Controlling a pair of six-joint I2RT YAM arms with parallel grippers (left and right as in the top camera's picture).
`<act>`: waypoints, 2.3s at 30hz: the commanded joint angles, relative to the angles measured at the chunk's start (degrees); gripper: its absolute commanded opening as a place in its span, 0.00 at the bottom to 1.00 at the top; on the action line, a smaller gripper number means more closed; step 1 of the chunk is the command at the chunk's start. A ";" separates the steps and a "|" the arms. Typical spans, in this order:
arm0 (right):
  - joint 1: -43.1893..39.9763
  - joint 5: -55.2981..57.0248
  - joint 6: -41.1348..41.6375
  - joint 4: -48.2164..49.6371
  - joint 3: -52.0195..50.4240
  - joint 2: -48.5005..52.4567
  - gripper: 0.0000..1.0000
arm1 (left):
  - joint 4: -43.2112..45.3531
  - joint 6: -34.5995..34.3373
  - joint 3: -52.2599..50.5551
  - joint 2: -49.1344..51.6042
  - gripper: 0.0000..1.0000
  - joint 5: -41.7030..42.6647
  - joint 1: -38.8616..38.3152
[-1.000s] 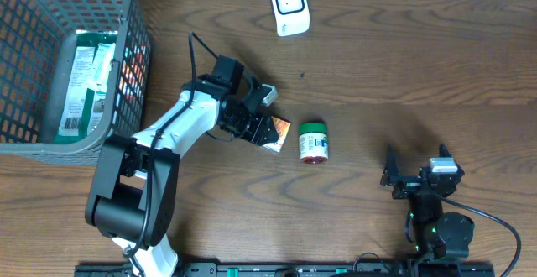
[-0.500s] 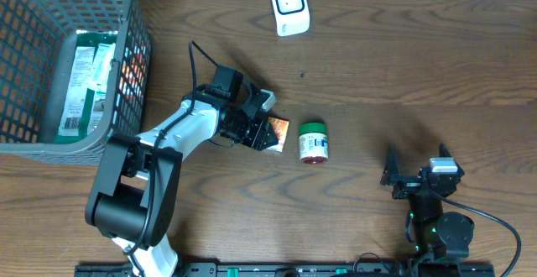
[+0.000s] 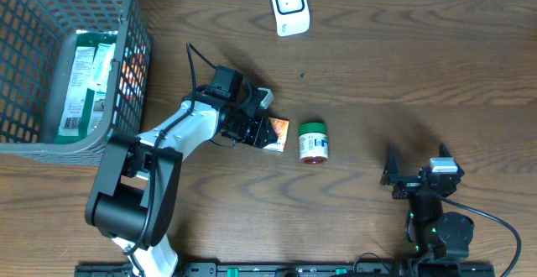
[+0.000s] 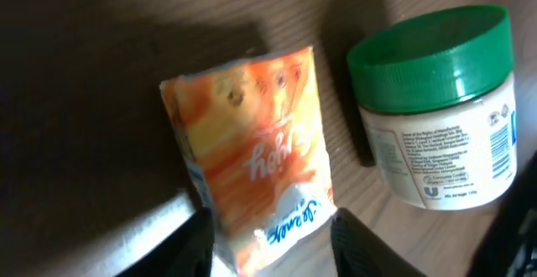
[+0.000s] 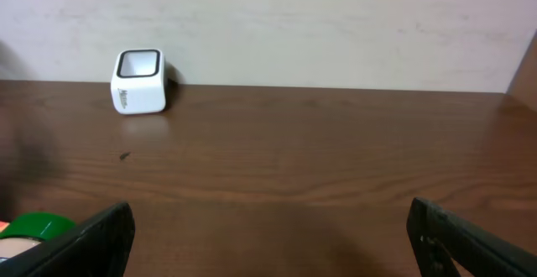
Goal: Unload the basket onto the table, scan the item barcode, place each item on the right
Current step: 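Set the tissue pack down left of the jar and release it, then move the left gripper back into the basket toward a second orange tissue pack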
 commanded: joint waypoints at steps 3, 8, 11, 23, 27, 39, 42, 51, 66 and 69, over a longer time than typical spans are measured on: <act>0.76 0.33 0.37 -0.26 -0.04 -0.31 0.99 | -7.17 -2.21 7.45 -5.20 0.49 -5.31 0.68; 0.76 0.33 0.37 -0.26 -0.04 -0.31 0.99 | -19.45 -2.75 20.46 -12.74 0.56 -17.07 0.70; 0.76 0.33 0.37 -0.26 -0.07 -0.31 0.99 | -24.76 -5.09 28.76 -16.68 0.61 -27.87 1.18; 0.76 0.33 0.37 -0.24 -0.04 -0.31 0.99 | -24.02 -10.12 39.74 -24.48 0.63 -42.60 22.23; 0.76 0.33 0.37 -0.24 -0.04 -0.31 0.99 | -23.98 -10.10 39.71 -21.86 0.63 -41.55 31.12; 0.76 0.33 0.37 -0.24 -0.07 -0.31 0.99 | -26.27 -1.70 39.71 -4.50 0.73 -11.47 46.25; 0.76 0.33 0.37 -0.24 -0.07 -0.31 0.99 | -27.52 0.83 39.71 -0.17 0.73 -9.75 46.51; 0.76 0.33 0.39 -0.24 -0.04 -0.31 0.99 | -27.69 3.32 39.65 11.58 0.72 -9.79 46.49; 0.76 0.33 0.39 -0.26 -0.04 -0.31 0.99 | -27.21 4.42 39.58 19.39 0.68 -10.67 46.29; 0.76 0.33 0.37 -0.26 -0.04 -0.31 0.99 | -26.99 4.55 39.45 19.39 0.61 -10.80 46.29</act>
